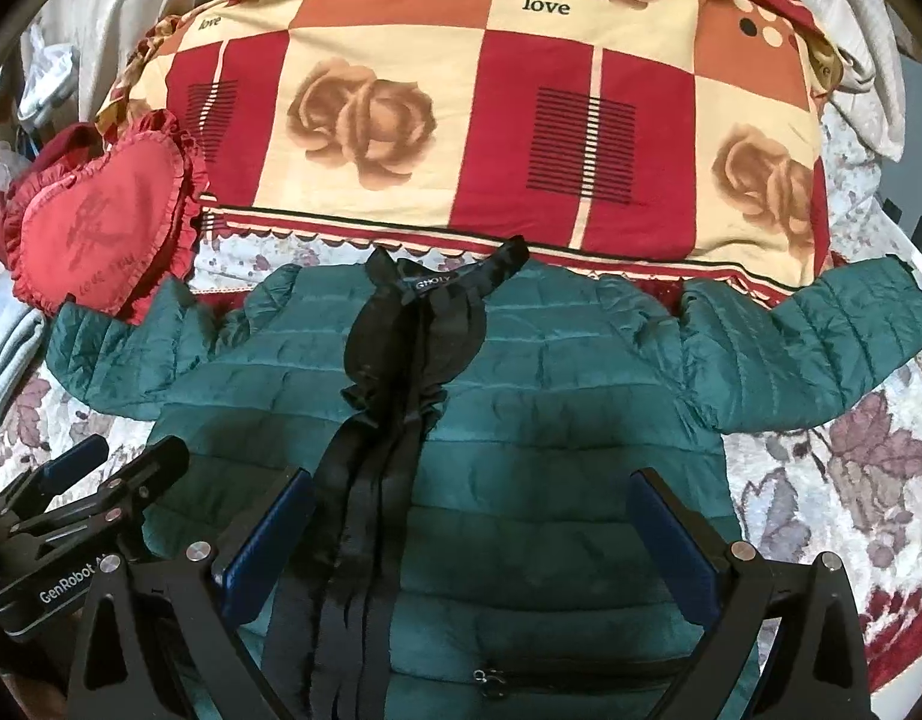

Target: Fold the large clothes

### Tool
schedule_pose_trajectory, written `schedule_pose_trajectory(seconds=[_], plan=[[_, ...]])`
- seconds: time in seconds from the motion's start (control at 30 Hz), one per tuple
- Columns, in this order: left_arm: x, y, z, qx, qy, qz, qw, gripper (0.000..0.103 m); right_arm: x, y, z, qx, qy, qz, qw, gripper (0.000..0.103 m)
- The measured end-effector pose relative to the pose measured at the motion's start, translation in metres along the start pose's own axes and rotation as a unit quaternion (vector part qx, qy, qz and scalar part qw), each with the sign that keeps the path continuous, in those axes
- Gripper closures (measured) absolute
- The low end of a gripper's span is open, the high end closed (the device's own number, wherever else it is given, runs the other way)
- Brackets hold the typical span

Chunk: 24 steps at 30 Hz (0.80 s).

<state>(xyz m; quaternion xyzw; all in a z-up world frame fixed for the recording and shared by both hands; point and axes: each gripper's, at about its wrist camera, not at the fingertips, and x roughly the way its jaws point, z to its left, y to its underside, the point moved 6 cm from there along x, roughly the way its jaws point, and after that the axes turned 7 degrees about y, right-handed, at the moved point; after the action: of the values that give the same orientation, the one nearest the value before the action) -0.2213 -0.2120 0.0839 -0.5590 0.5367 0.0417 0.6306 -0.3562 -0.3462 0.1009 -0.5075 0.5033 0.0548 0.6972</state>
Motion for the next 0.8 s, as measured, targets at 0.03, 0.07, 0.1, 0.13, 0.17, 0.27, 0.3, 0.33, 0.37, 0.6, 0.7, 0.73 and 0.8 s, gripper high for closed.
schedule_pose_trajectory(seconds=[0.03, 0.07, 0.1, 0.13, 0.17, 0.27, 0.3, 0.33, 0.37, 0.6, 0.7, 0.73, 0.8], plan=[[0.0, 0.0, 0.0, -0.003, 0.001, 0.0, 1.0, 0.01, 0.0, 0.001, 0.0, -0.002, 0.001, 0.0, 1.0, 0.0], [0.0, 0.0, 0.001, -0.004, 0.003, 0.0, 1.0, 0.01, 0.0, 0.001, 0.001, -0.003, 0.004, 0.0, 1.0, 0.0], [0.0, 0.0, 0.002, -0.006, 0.004, 0.001, 1.0, 0.01, 0.0, 0.002, 0.001, -0.004, 0.006, -0.001, 1.0, 0.0], [0.0, 0.0, 0.002, -0.006, 0.004, 0.002, 1.0, 0.01, 0.0, 0.002, 0.0, -0.005, 0.008, -0.002, 1.0, 0.0], [0.0, 0.001, 0.002, -0.005, 0.003, 0.002, 1.0, 0.01, 0.0, 0.003, 0.0, -0.006, 0.012, -0.004, 1.0, 0.0], [0.0, 0.001, 0.003, -0.004, 0.0, 0.002, 1.0, 0.01, 0.001, 0.006, 0.002, -0.009, 0.012, -0.001, 1.0, 0.0], [0.0, 0.001, 0.004, -0.006, 0.0, 0.002, 1.0, 0.01, 0.002, 0.007, 0.002, -0.009, 0.009, 0.003, 1.0, 0.0], [0.0, 0.001, 0.005, -0.008, -0.001, 0.002, 1.0, 0.01, 0.003, 0.008, 0.002, -0.009, 0.007, 0.006, 1.0, 0.0], [0.0, 0.002, 0.006, -0.01, 0.0, 0.003, 0.9999, 0.01, 0.004, 0.009, 0.002, -0.008, 0.007, 0.007, 1.0, 0.0], [0.002, 0.002, 0.009, -0.012, -0.005, 0.005, 0.9999, 0.01, 0.005, 0.008, 0.003, -0.003, 0.007, 0.008, 1.0, 0.0], [0.002, 0.003, 0.009, -0.012, -0.005, 0.004, 0.9999, 0.01, 0.006, 0.007, 0.004, -0.004, 0.005, 0.01, 1.0, 0.0], [0.003, 0.003, 0.01, -0.011, -0.007, 0.005, 0.9999, 0.01, 0.007, 0.007, 0.004, -0.004, 0.005, 0.011, 1.0, 0.0], [0.004, 0.003, 0.011, -0.01, -0.008, 0.006, 0.9999, 0.01, 0.008, 0.007, 0.005, -0.004, 0.002, 0.013, 1.0, 0.0]])
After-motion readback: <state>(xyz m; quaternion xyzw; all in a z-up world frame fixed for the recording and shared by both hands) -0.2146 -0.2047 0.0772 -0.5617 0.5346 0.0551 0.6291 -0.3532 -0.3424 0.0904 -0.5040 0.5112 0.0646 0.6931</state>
